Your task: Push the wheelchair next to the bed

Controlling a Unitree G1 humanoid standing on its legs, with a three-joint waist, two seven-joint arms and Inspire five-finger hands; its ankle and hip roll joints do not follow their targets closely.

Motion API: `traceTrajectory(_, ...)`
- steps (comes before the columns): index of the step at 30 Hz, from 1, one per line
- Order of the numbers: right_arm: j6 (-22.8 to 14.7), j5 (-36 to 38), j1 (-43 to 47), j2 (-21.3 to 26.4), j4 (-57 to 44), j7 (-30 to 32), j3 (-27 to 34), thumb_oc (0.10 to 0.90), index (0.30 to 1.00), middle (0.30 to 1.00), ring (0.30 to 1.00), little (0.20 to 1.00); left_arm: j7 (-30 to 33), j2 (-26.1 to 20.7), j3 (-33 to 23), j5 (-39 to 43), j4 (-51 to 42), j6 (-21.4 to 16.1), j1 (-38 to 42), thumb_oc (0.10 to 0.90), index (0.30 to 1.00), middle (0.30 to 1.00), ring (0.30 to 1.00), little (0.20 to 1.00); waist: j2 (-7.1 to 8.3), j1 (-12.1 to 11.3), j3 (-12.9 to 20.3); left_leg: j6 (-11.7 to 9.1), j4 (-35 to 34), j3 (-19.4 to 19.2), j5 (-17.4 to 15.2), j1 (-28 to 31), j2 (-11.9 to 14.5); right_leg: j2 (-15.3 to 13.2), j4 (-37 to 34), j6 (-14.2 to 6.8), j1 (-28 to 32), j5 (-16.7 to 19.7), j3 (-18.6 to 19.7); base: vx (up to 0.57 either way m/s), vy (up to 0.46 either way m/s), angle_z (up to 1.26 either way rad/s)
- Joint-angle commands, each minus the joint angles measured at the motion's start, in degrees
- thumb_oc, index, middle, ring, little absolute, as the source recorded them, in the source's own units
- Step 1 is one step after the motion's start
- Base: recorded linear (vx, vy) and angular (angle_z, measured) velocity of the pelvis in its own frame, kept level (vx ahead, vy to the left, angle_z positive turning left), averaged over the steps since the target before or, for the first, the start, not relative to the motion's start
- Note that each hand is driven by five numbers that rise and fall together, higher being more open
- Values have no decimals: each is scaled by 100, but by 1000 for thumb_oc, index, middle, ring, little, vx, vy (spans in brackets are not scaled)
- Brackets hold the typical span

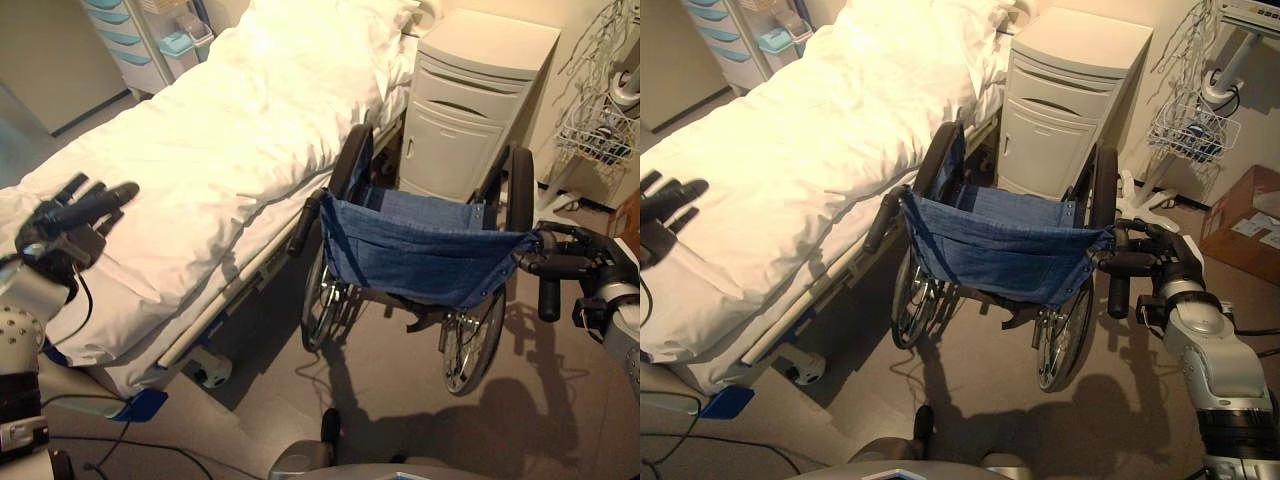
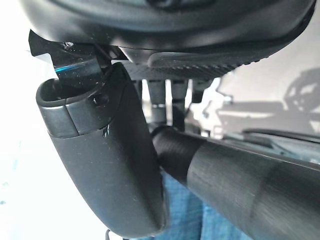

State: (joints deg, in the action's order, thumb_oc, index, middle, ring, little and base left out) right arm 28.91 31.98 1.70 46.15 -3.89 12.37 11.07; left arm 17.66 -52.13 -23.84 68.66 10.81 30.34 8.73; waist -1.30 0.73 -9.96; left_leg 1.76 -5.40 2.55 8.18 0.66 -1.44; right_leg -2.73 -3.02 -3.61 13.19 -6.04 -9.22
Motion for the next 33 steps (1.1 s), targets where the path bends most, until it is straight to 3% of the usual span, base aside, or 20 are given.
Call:
traceTrajectory(1,-883,-716,217,382,-12,954,1048,800,900,900,900,900,-419,-174,-459,-198,185,-393,158,800,900,900,900,900,47,29,758,-365,40,-340,-596,509,199,-128,-180,-278,-680,835,243,-30,-29,-4)
traceTrajectory(7,-534,-2523,-12,676,243,1827,1539,800,900,900,900,900,-535,28,-467,-160,407,-241,-55,800,900,900,900,900,31,99,748,-374,40,-393,-606,498,233,-108,-192,-288,-712,863,282,-14,-26,2)
traceTrajectory(14,-378,-3129,-64,953,366,2158,1714,800,900,900,900,900,-661,179,-366,-101,709,-168,-119,800,900,900,900,900,-15,138,705,-371,40,-413,-598,509,258,-89,-191,-286,-725,870,366,10,-19,10)
traceTrajectory(21,-665,-2401,-318,484,281,2153,1754,800,900,900,900,900,-987,578,-384,-241,909,59,-446,800,900,900,900,900,-42,151,668,-359,40,-413,-596,493,285,-103,-198,-303,-762,888,401,4,-8,-1)
traceTrajectory(29,-1248,-1325,-550,-341,392,2997,1842,800,900,900,900,900,-1068,1288,-195,-574,1136,423,-908,800,900,900,900,900,-33,175,676,-329,40,-411,-623,503,288,-102,-198,-315,-765,901,389,-2,-10,-5)
traceTrajectory(33,-2287,-98,-597,-986,561,3029,1817,800,900,900,900,900,-1293,1646,-36,-784,1707,455,-1026,800,900,900,900,900,-38,216,703,-324,40,-429,-640,519,298,-91,-189,-316,-774,905,417,0,0,0)
